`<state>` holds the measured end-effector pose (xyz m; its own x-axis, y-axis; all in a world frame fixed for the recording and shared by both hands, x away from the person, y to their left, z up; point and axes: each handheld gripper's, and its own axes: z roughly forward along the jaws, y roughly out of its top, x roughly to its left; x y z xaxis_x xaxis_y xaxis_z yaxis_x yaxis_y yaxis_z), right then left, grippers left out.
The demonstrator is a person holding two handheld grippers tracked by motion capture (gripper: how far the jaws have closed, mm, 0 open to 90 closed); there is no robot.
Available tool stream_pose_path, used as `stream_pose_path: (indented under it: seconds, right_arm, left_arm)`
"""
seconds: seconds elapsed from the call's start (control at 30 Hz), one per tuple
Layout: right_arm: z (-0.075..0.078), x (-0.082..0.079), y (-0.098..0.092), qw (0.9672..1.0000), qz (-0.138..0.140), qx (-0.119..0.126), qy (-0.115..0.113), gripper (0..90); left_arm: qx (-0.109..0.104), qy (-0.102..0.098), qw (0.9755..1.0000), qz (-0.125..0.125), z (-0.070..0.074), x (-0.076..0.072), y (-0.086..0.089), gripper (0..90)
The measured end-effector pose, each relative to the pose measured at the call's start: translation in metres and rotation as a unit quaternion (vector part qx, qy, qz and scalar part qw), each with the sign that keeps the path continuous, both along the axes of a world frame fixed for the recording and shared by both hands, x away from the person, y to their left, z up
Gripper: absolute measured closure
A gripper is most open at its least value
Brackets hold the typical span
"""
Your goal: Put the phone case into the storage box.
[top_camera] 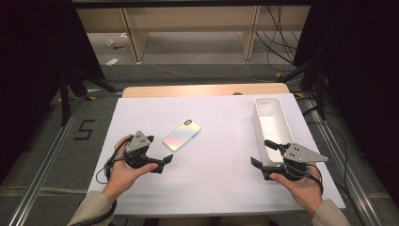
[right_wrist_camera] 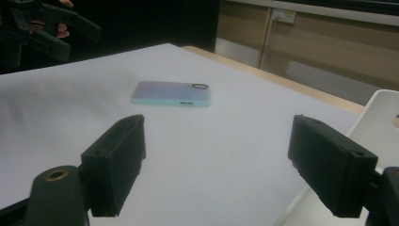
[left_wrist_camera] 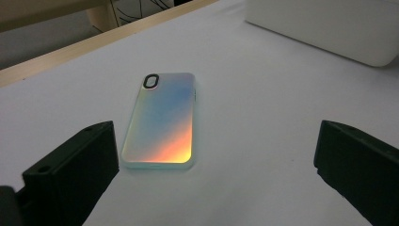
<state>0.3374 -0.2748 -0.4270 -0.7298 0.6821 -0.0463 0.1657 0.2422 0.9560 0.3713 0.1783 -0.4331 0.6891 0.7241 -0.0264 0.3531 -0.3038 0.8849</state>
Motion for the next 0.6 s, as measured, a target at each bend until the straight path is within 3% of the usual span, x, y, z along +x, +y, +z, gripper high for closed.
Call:
stream_pose_path:
  seconds: [0.2, 0.37, 0.4, 0.47, 0.5, 0.6]
  right_arm:
    - [0.0, 0.0, 0.001, 1.0, 0.001, 0.001, 0.0, 20.5]
    - [0.001, 0.0, 0.001, 1.0, 0.002, 0.002, -0.003, 20.6]
    - [0.002, 0.0, 0.001, 1.0, 0.001, 0.001, -0.003, 20.6]
    - [0.002, 0.0, 0.001, 1.0, 0.0, 0.001, -0.004, 20.6]
    - [0.002, -0.001, 0.001, 1.0, 0.0, 0.001, -0.004, 20.7]
    - [0.002, -0.001, 0.001, 1.0, 0.001, 0.001, -0.003, 20.7]
  left_arm:
    - [0.015, 0.01, 0.9998, 0.002, 0.0, 0.007, -0.002, 0.0]
    - [0.036, 0.028, 0.9989, 0.011, 0.0, 0.025, -0.009, 0.0]
    - [0.045, 0.04, 0.9981, 0.013, -0.001, 0.033, -0.014, 0.0]
    - [0.052, 0.044, 0.9976, 0.013, -0.002, 0.037, -0.016, 0.0]
    - [0.066, 0.057, 0.9961, 0.012, -0.004, 0.045, -0.02, 0.0]
    - [0.075, 0.065, 0.995, 0.009, -0.006, 0.053, -0.023, 0.0]
